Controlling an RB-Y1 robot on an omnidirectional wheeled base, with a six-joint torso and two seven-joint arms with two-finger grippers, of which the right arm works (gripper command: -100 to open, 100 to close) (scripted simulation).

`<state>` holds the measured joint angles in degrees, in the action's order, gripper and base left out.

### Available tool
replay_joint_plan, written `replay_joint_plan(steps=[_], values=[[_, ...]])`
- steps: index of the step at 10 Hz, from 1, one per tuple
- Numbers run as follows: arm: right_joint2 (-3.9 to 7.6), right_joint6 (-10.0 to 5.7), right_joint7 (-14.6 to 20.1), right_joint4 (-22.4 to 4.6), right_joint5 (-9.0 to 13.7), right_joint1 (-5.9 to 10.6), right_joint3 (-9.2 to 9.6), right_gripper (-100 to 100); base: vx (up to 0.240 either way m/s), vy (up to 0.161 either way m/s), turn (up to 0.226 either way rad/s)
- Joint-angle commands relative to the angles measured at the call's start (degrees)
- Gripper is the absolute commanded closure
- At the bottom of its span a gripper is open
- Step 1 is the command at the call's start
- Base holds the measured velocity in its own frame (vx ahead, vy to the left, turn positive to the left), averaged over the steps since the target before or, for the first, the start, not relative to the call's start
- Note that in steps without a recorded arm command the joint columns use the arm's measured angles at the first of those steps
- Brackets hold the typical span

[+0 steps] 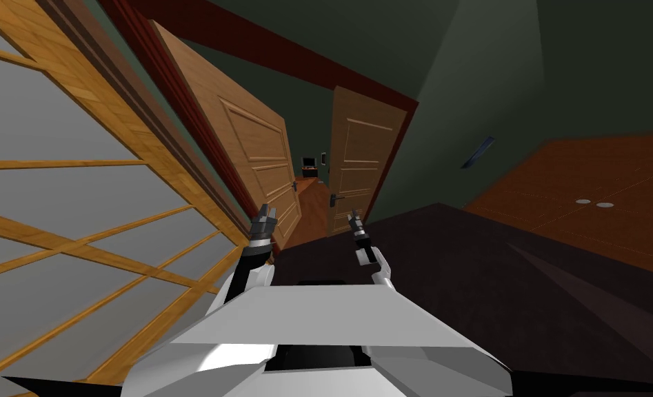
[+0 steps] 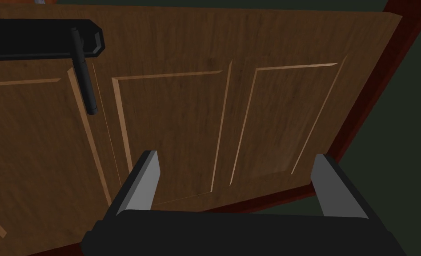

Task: Push the door open

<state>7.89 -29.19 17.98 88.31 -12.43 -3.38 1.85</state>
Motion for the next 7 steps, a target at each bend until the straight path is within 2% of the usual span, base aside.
replay_joint_plan(steps=[1, 2, 3, 4, 5, 7], values=[[0.23, -0.20, 0.6, -2.3, -0.2, 0.78, -0.02, -100, 0.069, -0.019, 0.018], [0.57, -0.31, 1.3, -4.2, -0.6, 2.31, -0.06, -100, 0.068, -0.019, 0.022], [0.57, -0.31, 1.3, -4.9, -0.6, 2.31, -0.06, -100, 0.045, -0.021, 0.015], [0.91, -0.42, 2.1, -7.2, -1.0, 3.84, -0.10, -100, 0.050, -0.023, 0.021], [0.91, -0.42, 2.1, -7.6, -1.0, 3.84, -0.10, -100, 0.040, -0.014, 0.014], [1.58, -0.63, 3.7, -11.6, -1.8, 6.88, -0.18, -100, 0.062, -0.023, 0.029]])
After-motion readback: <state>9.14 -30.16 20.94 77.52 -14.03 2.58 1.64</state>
